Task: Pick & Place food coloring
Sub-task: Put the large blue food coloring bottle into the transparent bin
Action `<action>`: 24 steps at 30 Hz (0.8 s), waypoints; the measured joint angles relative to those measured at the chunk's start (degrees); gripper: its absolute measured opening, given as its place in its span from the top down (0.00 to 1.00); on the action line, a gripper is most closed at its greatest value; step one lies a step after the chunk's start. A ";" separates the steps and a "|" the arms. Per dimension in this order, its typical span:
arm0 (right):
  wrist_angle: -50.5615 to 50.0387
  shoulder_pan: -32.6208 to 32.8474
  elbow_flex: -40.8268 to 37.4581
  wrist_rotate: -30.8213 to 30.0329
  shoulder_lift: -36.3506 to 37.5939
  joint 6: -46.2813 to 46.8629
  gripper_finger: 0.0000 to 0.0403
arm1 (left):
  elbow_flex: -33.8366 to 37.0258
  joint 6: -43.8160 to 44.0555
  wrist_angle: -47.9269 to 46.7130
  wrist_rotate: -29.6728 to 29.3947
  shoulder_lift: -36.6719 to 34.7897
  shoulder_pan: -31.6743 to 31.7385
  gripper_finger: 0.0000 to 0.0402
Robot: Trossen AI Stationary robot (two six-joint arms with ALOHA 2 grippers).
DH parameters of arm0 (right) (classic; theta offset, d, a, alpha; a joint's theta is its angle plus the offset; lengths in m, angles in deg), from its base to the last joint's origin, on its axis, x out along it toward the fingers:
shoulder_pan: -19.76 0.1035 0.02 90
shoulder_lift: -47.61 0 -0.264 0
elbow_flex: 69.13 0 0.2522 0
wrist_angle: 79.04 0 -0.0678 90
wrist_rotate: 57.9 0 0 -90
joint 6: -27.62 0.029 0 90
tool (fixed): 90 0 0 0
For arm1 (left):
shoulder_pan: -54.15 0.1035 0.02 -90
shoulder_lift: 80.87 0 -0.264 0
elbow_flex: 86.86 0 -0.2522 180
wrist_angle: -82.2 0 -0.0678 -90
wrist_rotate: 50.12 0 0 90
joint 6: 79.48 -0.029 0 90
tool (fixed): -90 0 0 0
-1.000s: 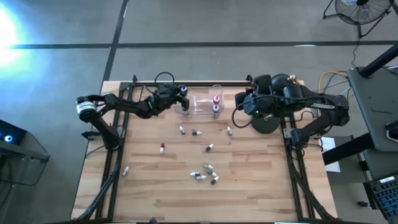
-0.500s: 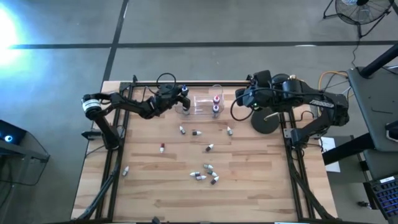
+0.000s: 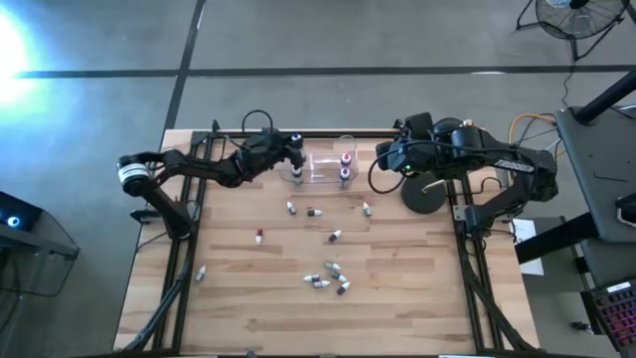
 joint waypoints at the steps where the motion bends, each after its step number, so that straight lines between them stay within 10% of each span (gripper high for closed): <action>1: 0.00 0.00 0.00 0.00 0.00 0.00 0.77 | -0.35 0.03 -0.08 2.08 -0.29 -0.26 0.74; 8: -0.07 -0.61 -0.34 -0.01 0.00 -0.45 0.77 | -5.79 -9.79 -0.61 13.72 1.79 -6.34 0.74; 24: -0.15 -0.70 -1.53 1.05 0.00 -1.18 0.79 | -12.49 -8.66 -3.51 2.32 12.99 -12.63 0.74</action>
